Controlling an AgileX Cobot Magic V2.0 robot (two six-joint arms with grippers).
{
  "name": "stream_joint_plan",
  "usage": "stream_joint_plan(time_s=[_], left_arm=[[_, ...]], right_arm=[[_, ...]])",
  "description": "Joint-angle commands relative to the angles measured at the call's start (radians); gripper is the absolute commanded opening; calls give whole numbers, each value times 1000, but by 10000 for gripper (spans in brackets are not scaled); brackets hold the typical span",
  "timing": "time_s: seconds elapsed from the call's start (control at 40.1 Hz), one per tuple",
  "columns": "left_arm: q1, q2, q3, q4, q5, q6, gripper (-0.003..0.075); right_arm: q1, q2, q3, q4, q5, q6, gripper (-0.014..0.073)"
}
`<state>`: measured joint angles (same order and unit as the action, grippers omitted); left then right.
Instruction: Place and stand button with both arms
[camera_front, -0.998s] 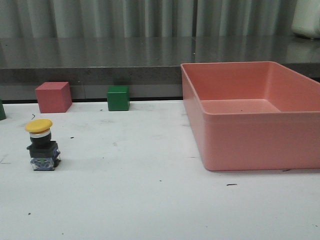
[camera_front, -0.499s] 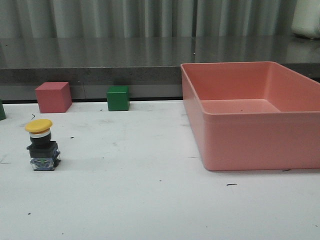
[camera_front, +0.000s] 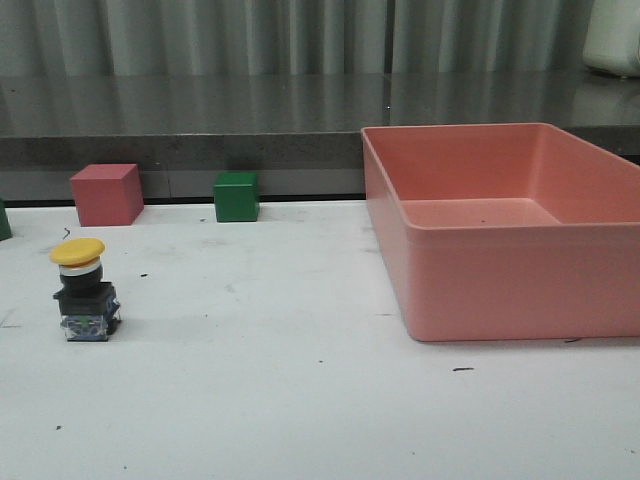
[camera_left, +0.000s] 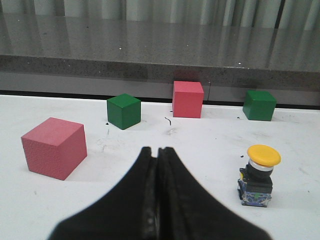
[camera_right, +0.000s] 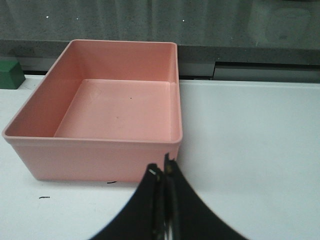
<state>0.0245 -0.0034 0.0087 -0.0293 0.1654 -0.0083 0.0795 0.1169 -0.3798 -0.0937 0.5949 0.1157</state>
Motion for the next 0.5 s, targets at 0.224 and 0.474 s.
stream_joint_plan(time_s=[0.224, 0.474], left_arm=[[1, -23, 15, -10, -87, -12, -20], [1, -23, 15, -10, -87, -12, -20]], right_arm=[[-6, 13, 57, -19, -201, -9, -69], [-6, 0, 334, 12, -584, -9, -69]])
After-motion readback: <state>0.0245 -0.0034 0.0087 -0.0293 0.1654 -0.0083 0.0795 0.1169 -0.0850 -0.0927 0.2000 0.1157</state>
